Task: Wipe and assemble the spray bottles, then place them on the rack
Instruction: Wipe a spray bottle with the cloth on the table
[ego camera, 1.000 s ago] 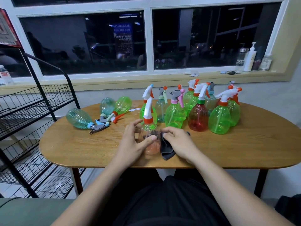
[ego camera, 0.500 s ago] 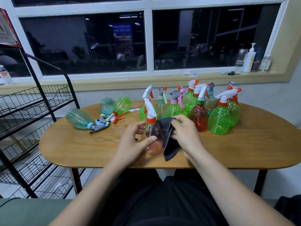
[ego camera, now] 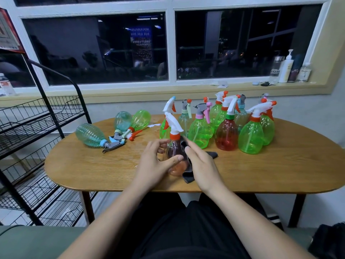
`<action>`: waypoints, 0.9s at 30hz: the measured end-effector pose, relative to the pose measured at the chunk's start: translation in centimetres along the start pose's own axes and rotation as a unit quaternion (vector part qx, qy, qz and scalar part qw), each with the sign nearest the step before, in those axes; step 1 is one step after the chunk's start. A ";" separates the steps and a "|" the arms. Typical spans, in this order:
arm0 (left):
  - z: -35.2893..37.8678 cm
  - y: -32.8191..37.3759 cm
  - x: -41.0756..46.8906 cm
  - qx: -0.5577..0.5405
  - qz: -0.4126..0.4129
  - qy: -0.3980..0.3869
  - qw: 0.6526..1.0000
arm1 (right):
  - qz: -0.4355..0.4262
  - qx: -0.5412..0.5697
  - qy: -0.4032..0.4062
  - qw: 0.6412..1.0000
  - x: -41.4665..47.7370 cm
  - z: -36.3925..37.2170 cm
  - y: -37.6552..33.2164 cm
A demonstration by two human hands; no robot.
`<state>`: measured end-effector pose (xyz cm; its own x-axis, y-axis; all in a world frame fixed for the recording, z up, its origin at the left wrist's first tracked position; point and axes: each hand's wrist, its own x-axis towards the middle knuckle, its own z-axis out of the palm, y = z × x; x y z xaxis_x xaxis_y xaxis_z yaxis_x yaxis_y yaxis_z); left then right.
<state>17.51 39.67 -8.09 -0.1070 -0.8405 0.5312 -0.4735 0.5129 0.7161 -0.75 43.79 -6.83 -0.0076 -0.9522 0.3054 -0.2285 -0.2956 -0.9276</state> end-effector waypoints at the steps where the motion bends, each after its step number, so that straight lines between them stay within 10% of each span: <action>1: 0.0 0.0 0.0 0.000 -0.003 0.000 1.000 | 0.024 -0.003 -0.002 1.000 -0.1 -0.1 0.5; 8: 0.3 -0.1 -0.6 0.000 -0.022 0.022 1.000 | 0.139 0.085 -0.075 0.984 1.2 -1.4 0.0; 15: 0.6 0.7 -1.1 -0.055 -0.029 0.010 0.998 | 0.016 0.102 -0.059 0.993 1.7 -0.3 -2.1; 27: 0.5 0.0 -0.9 -0.015 -0.006 0.033 0.999 | 0.098 0.065 -0.077 0.990 2.0 -0.2 -1.0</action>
<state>17.18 40.39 -8.80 -0.0426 -0.8331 0.5514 -0.4476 0.5093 0.7350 -0.71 42.16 -5.24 0.1118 -0.9897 0.0899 -0.1109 -0.1023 -0.9886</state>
